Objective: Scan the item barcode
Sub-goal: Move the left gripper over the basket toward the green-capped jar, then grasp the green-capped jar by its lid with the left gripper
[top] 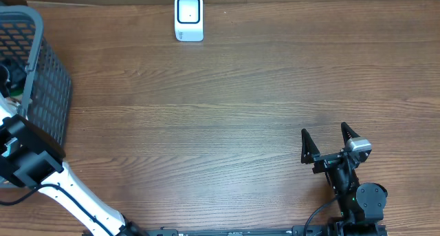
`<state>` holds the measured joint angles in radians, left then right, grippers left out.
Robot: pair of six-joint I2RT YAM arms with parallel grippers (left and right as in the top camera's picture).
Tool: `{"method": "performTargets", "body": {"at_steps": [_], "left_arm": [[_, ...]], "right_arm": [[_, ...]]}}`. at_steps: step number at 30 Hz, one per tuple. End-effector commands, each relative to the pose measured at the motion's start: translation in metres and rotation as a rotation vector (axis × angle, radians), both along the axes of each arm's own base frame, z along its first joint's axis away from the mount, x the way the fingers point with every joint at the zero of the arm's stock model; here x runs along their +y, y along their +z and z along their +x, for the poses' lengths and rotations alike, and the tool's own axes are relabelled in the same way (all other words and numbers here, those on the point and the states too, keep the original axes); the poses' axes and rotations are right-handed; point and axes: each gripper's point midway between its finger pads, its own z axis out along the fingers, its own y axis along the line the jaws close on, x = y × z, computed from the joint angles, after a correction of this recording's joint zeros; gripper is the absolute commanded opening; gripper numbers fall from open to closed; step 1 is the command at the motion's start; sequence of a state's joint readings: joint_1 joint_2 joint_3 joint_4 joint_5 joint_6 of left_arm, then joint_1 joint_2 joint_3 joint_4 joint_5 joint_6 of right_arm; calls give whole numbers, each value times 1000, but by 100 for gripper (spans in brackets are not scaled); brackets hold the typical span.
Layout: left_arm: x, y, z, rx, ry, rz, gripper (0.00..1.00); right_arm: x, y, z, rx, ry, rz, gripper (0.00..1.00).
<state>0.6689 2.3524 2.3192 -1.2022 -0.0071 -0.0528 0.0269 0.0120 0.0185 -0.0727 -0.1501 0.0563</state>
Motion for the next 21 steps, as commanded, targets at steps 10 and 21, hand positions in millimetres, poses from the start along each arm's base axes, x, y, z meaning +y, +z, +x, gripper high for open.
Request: {"method": "performTargets", "body": {"at_steps": [10, 21], "left_arm": [[-4, 24, 2, -23, 16, 13, 67], [-3, -51, -21, 124, 11, 4, 74]], "right_arm": [[0, -2, 0, -3, -2, -1, 100], [0, -2, 0, -3, -2, -1, 100]]}}
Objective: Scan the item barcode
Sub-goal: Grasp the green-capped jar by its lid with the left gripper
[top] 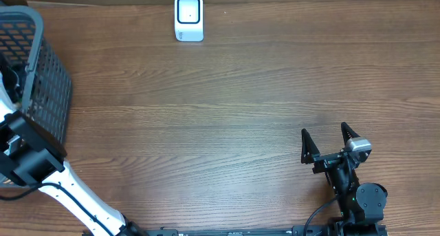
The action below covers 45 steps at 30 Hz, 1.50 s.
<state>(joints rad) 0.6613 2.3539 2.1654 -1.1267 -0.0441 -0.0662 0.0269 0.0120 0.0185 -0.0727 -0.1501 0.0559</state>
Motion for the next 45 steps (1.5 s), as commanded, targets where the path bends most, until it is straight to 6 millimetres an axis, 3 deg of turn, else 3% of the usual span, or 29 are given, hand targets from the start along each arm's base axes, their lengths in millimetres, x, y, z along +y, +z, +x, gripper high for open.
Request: {"method": "performTargets", "body": {"at_steps": [1, 6, 13, 20, 28, 45], "left_arm": [[4, -8, -9, 39, -7, 30, 75], [7, -5, 2, -7, -19, 42, 87], [-3, -1, 29, -113, -148, 11, 91], [-9, 1, 33, -135, -190, -12, 89], [-9, 30, 35, -153, -193, -4, 89], [-15, 33, 38, -172, -217, -25, 93]], "right_arm": [[0, -2, 0, -3, -2, -1, 100], [0, -2, 0, -3, -2, -1, 100], [0, -2, 0, -3, -2, -1, 100], [0, -2, 0, -3, -2, -1, 100], [0, -2, 0, -3, -2, -1, 100], [0, -2, 0, -3, -2, -1, 100]]}}
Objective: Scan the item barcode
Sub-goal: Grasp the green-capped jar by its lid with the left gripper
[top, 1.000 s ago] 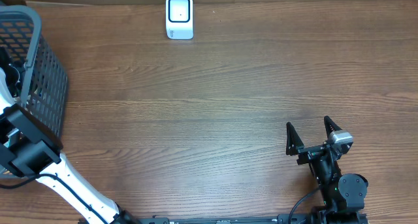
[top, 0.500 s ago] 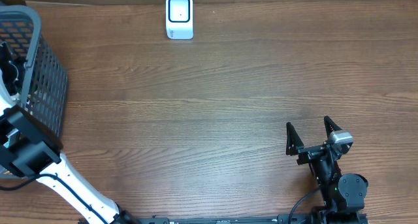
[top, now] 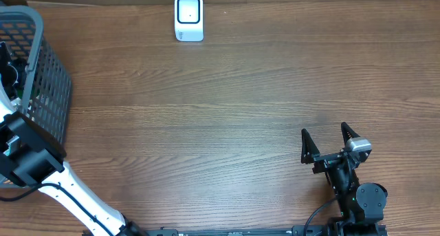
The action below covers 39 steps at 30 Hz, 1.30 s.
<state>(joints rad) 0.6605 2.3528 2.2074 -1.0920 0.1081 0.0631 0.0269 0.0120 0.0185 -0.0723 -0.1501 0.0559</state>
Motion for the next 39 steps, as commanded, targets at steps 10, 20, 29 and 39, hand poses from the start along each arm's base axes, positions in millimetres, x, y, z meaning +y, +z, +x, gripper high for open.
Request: {"method": "performTargets", "body": {"at_steps": [10, 20, 29, 39], "left_arm": [[-3, 20, 11, -55, -61, 25, 92], [-4, 28, 11, -69, -70, 31, 78], [-2, 82, 4, -133, -11, 92, 64], [-1, 91, -10, -108, 86, 96, 61]], "right_arm": [[0, -2, 0, -2, -2, -1, 100], [0, -2, 0, -2, -2, -1, 100], [0, -2, 0, -2, -2, -1, 100], [0, -2, 0, -2, -2, -1, 100]]}}
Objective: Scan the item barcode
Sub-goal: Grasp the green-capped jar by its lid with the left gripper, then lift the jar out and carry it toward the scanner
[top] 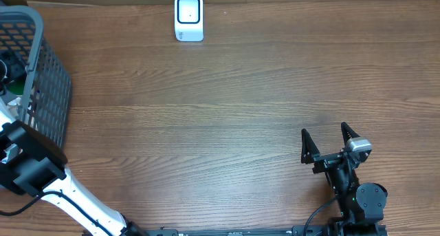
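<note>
The white barcode scanner (188, 17) with a blue-rimmed window stands at the far edge of the wooden table. My left arm (27, 168) reaches from the near left into the grey mesh basket (48, 84). Its gripper is mostly hidden behind the basket wall and the frame's left edge. Dark and green shapes (11, 69) show inside the basket, too unclear to name, so the item cannot be made out. My right gripper (323, 141) rests open at the near right with nothing between its fingers.
The basket fills the far-left corner, its rim (33, 29) curving above the table. Brown wood-grain tabletop (220, 112) stretches between the basket, the scanner and the right arm's base (361, 198).
My left arm's black link sits slightly nearer the table's front edge than before, and the dark shapes inside the basket have shifted. The right arm and the scanner are unchanged.
Through all earlier moments my left arm stayed reaching into the basket, shifting only a little each time. Now it sits a bit nearer the front edge. The right gripper stayed open at the near right, and the scanner stood untouched.
</note>
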`<state>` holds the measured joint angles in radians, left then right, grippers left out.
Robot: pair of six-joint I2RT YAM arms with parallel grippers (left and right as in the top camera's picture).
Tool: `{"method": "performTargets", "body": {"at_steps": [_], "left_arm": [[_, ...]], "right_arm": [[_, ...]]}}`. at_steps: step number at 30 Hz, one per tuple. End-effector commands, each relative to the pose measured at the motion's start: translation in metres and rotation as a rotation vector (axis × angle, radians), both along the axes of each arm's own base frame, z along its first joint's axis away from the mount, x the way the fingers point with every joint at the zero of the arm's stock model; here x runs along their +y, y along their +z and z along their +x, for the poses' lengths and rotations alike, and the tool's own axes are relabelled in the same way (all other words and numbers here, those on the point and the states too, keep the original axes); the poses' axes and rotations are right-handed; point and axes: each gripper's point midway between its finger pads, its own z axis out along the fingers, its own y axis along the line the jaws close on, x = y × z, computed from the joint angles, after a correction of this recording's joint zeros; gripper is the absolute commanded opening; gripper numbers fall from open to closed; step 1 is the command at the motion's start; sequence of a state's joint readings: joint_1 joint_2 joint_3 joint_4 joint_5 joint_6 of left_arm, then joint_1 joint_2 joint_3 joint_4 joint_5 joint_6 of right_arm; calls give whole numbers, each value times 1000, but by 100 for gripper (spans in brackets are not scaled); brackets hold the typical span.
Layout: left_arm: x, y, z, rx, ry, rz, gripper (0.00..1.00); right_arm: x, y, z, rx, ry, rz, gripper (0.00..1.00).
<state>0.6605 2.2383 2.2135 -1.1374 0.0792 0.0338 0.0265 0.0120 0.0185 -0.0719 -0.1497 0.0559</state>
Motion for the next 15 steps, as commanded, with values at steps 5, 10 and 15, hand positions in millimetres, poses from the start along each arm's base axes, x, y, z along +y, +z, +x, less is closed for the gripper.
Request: {"method": "performTargets", "body": {"at_steps": [5, 10, 15], "left_arm": [[1, 82, -4, -166, 108, 75, 61], [-14, 164, -20, -355, 161, 102, 61], [-60, 246, -41, -554, 87, 93, 59]], "right_arm": [[0, -2, 0, -2, -1, -1, 100], [0, -2, 0, -2, -1, -1, 100], [0, -2, 0, -2, -1, -1, 100]]}}
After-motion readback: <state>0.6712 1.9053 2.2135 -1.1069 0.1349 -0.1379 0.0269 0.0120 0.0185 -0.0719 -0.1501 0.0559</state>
